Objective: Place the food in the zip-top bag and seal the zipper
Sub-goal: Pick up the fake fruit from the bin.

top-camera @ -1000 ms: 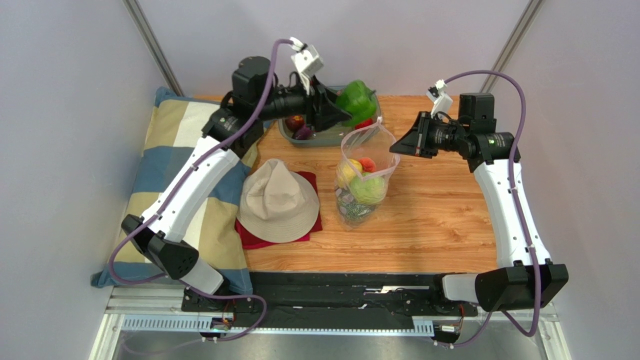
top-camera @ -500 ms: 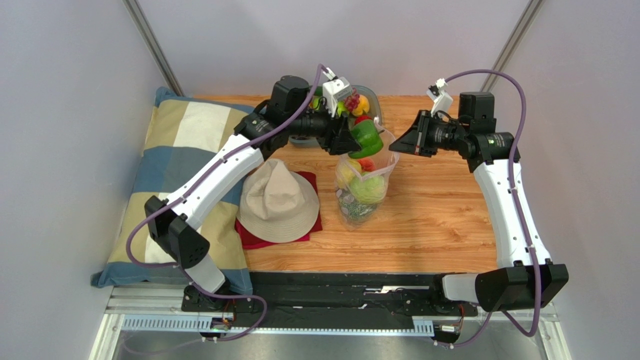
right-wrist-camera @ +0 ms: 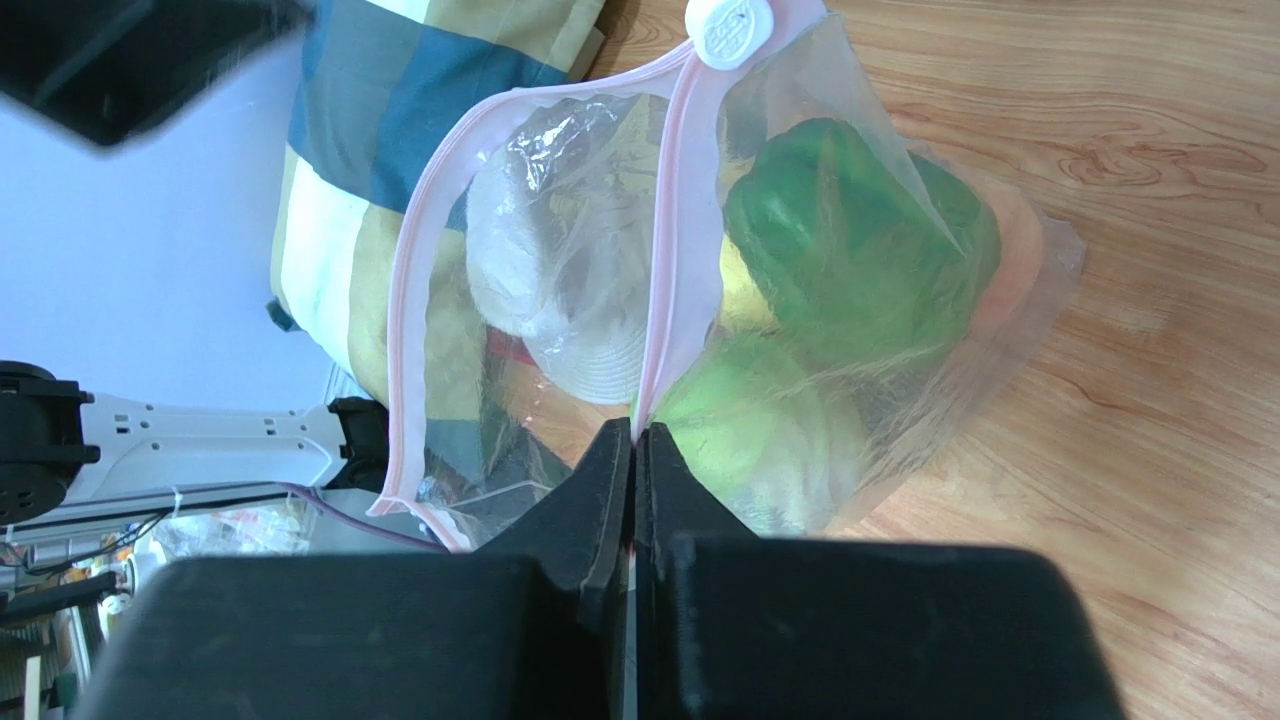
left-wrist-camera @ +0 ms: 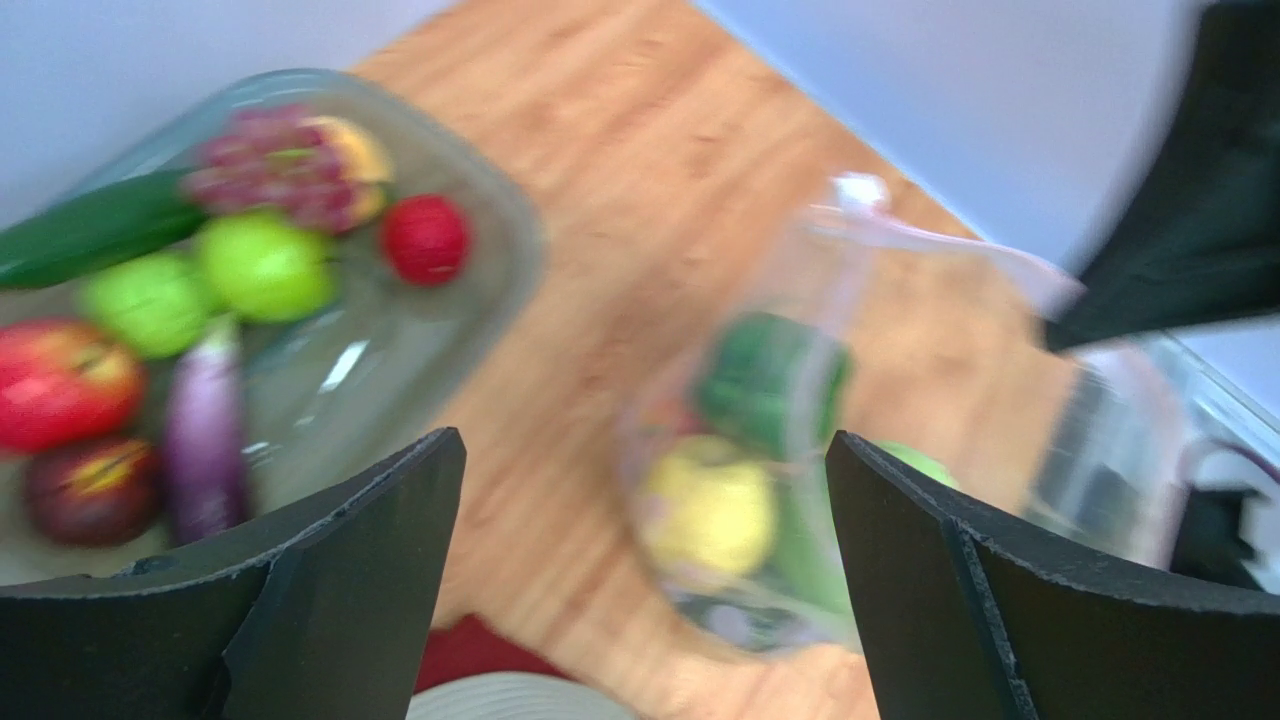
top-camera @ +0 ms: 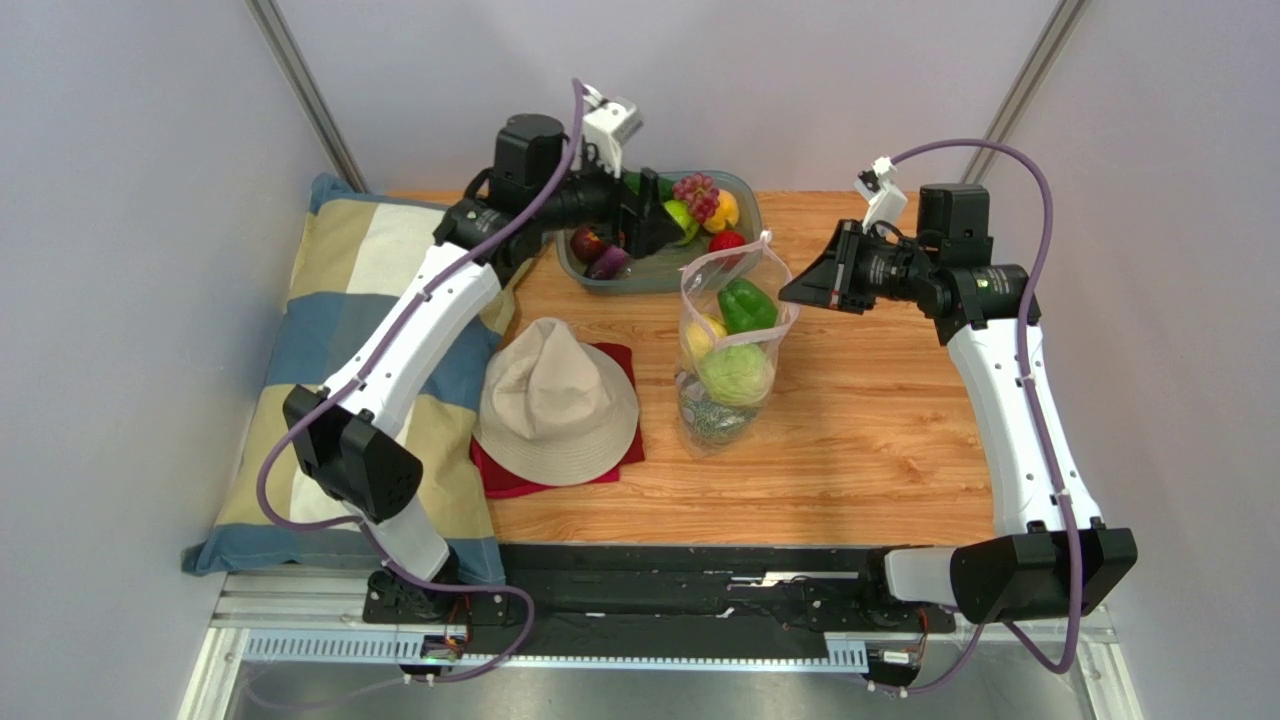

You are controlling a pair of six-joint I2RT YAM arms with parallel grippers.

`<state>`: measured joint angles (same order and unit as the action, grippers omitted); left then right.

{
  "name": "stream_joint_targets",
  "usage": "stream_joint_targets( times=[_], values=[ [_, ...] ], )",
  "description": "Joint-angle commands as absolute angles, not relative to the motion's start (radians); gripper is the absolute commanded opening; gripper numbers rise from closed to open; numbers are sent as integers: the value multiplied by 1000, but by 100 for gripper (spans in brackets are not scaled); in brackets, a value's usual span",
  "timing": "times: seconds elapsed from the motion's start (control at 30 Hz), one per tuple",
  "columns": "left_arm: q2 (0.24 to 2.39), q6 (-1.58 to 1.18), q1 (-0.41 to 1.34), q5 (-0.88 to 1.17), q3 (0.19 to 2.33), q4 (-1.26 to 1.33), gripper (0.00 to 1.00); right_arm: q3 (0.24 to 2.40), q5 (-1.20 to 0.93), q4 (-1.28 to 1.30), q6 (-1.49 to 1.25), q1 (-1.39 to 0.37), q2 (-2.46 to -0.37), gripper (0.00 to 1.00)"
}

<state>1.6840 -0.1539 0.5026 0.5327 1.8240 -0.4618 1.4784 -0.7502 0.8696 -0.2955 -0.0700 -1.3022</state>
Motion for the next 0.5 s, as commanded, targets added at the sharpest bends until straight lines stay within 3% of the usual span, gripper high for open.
stream_joint_targets(
  times=[0.0, 0.23, 0.47],
  values=[
    [1770, -149, 413, 395, 1877, -439, 95, 1517, -753, 822, -299, -75, -1304, 0],
    [2008, -57, 330, 160, 2014, -439, 88, 1528, -750, 827, -291, -75, -1319, 0],
    [2212, 69, 313, 83, 2095, -393, 83, 1536, -744, 833, -281, -75, -1330, 0]
  ],
)
